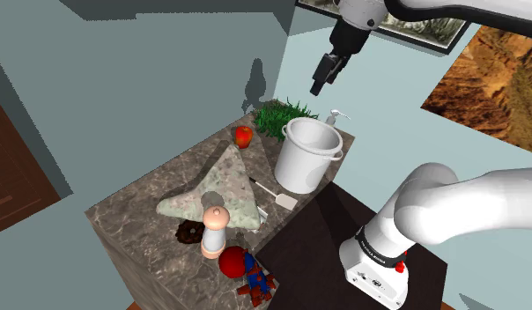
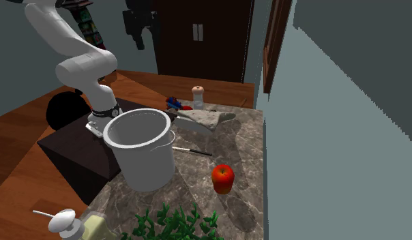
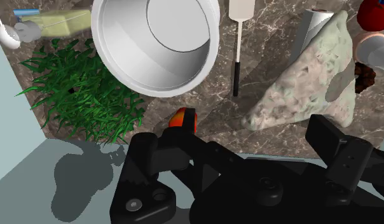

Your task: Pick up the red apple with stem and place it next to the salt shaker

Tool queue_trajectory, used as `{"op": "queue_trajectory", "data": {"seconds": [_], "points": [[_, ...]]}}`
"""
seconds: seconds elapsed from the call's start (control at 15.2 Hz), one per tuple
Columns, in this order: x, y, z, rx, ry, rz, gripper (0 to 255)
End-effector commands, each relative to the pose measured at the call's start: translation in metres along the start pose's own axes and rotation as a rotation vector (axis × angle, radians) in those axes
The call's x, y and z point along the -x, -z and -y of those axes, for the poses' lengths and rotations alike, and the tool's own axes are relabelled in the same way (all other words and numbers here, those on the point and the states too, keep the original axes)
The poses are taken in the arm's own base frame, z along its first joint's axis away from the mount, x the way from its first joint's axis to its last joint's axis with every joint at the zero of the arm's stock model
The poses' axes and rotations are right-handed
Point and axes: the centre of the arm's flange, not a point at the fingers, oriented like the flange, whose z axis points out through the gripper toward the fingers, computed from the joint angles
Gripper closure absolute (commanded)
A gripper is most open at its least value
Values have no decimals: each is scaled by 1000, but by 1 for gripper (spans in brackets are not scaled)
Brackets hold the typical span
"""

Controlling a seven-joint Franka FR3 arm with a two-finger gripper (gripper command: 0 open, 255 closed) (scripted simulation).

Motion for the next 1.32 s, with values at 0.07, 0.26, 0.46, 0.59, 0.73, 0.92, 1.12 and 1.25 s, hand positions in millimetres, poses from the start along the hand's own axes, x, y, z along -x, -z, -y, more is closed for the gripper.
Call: {"op": "queue_trajectory", "data": {"seconds": [0.07,0.26,0.46,0.59,0.73,0.92,1.12,1.25], "points": [[-8,-10,-5,-7,0,2,0],[-32,-40,-20,-28,2,7,0],[-55,-71,-35,-50,3,13,0],[-71,-91,-44,-64,4,17,0],[-86,-112,-53,-78,5,20,0],[-109,-144,-66,-99,7,26,0],[-132,-176,-78,-121,8,31,0],[-147,-197,-86,-135,9,35,0]]}}
